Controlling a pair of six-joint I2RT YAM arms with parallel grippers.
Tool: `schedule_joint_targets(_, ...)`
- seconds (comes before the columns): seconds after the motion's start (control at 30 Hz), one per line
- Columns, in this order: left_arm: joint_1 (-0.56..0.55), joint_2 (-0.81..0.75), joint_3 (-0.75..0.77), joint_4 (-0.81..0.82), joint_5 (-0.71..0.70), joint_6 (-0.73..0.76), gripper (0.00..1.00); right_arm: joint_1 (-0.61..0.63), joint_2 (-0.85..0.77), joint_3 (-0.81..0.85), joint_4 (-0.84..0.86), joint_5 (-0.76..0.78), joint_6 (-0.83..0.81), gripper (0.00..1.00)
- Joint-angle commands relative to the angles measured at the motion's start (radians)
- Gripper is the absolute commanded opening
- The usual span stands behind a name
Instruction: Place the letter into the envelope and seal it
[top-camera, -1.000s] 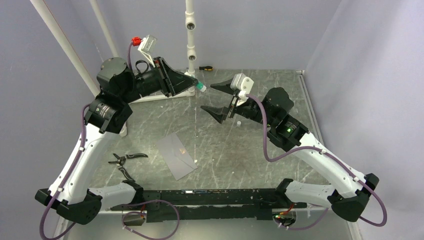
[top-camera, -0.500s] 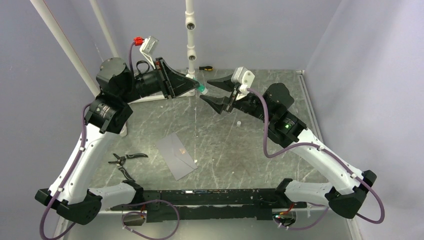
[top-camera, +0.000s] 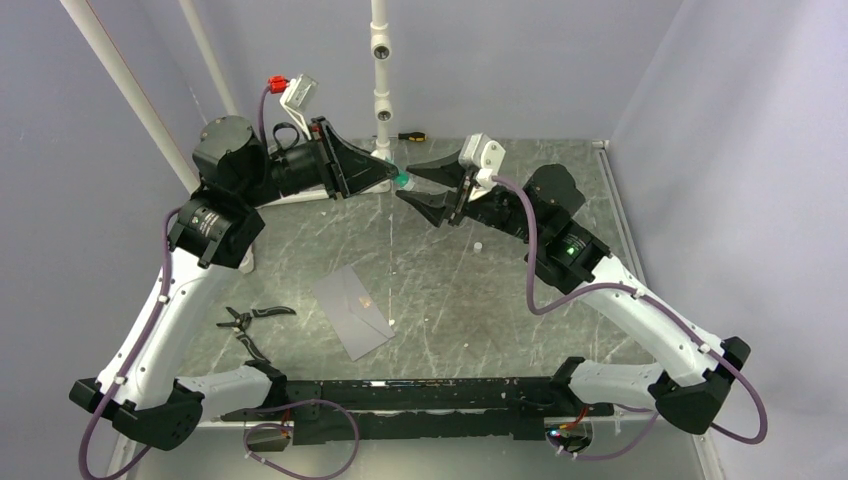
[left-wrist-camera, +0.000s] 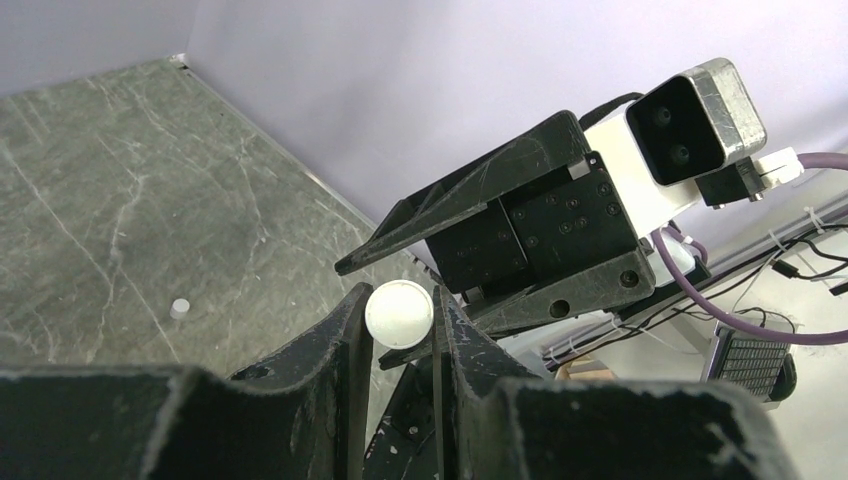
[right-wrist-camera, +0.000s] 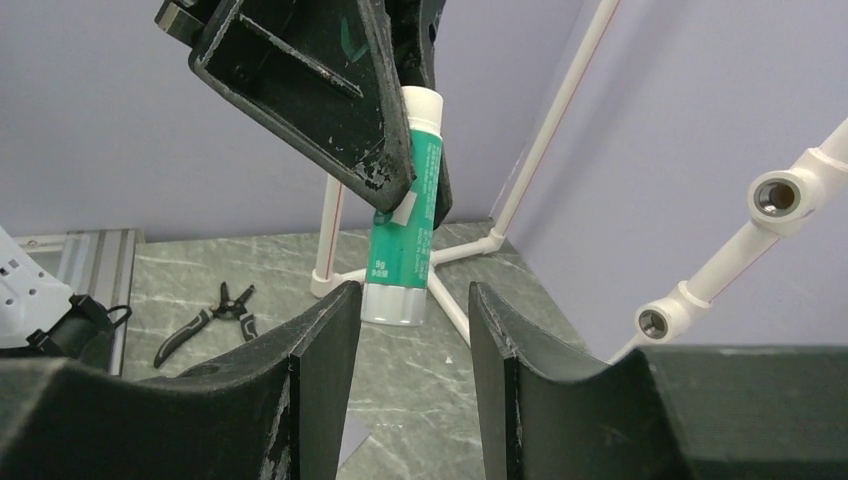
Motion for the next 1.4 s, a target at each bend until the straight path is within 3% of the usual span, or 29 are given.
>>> schedule_joint_targets(0.0, -0.002, -0.015, 0.007, -0.008, 0.002, 0.025, 0.03, 0.008, 0.012, 0.056, 0.053, -0.011, 0.023, 0.46)
schedule_joint_targets(0.3, -0.002, -0.014, 0.010, -0.013, -0.006, 0.026, 0.03, 0.022, 0.030, 0.074, 0.035, 0.021, 0.056, 0.16)
schedule_joint_targets(0.4, -0.002, -0.029, -0.024, 0.029, -0.019, 0.017, 0.25, 0.031, 0.036, 0.068, 0.075, 0.060, 0.147, 0.10)
schedule_joint_targets(0.53, -0.002, -0.069, -0.140, 0.219, -0.034, -0.009, 0.57, 0.046, 0.040, 0.009, 0.214, 0.121, 0.353, 0.08)
schedule_joint_targets(0.63, -0.002, -0.098, -0.243, 0.412, -0.048, -0.022, 0.67, 0.045, 0.035, -0.051, 0.342, 0.129, 0.462, 0.07)
schedule_joint_targets(0.87, -0.002, -0.126, -0.364, 0.664, -0.061, -0.094, 0.69, 0.045, 0.027, -0.082, 0.419, 0.087, 0.556, 0.05)
schedule_joint_targets(1.07, -0.002, -0.112, -0.451, 0.891, -0.046, -0.173, 0.48, 0.045, 0.032, -0.128, 0.558, 0.118, 0.736, 0.03)
schedule_joint_targets(1.37, -0.002, -0.086, -0.447, 0.948, 0.008, -0.191, 0.55, 0.045, 0.059, -0.112, 0.577, 0.057, 0.782, 0.02)
